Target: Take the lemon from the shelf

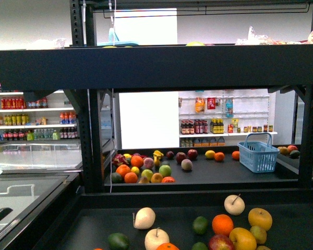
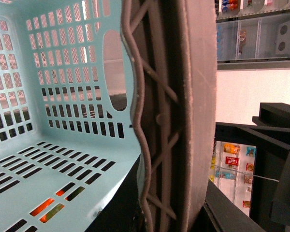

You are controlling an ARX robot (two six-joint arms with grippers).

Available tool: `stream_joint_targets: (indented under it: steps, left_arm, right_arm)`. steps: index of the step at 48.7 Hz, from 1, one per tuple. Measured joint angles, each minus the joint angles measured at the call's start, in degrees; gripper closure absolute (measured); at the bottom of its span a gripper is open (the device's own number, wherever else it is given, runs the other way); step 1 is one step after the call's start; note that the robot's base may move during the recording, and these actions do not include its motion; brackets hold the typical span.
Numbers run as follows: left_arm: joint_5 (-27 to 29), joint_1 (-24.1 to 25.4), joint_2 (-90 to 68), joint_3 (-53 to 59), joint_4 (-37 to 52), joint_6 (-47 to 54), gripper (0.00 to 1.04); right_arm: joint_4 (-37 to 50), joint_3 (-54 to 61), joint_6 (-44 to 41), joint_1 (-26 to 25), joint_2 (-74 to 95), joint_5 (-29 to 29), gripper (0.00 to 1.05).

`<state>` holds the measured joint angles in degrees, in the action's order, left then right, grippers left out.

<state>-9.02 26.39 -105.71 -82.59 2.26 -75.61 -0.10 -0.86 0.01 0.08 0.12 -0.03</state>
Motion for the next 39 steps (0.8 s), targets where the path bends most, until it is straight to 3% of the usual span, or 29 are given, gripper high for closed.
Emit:
stream_joint_targets:
  steps: [11, 19, 31, 39]
  left_arm:
    - [-2.2, -1.2, 2.9, 0.0, -2.3, 3.7, 0.87]
    - [-7.5, -4.9, 8.6, 0.1, -5.0, 9.8, 0.88]
    - [-15.3, -15.4, 18.5, 3.3, -7.5, 22.0, 0.90]
    - [-16.0, -24.6, 20.7, 7.7, -10.7, 30.7, 0.91]
  right_arm:
    - [0.0, 0.0, 0.0, 0.0, 0.0, 0.0, 0.08]
    - [0.0, 0.0, 0.0, 0.0, 0.0, 0.0, 0.08]
    - [0.0, 0.0, 0.0, 0.0, 0.0, 0.0, 0.08]
    - [0.0, 0.0, 0.0, 0.0, 0.0, 0.0, 0.08]
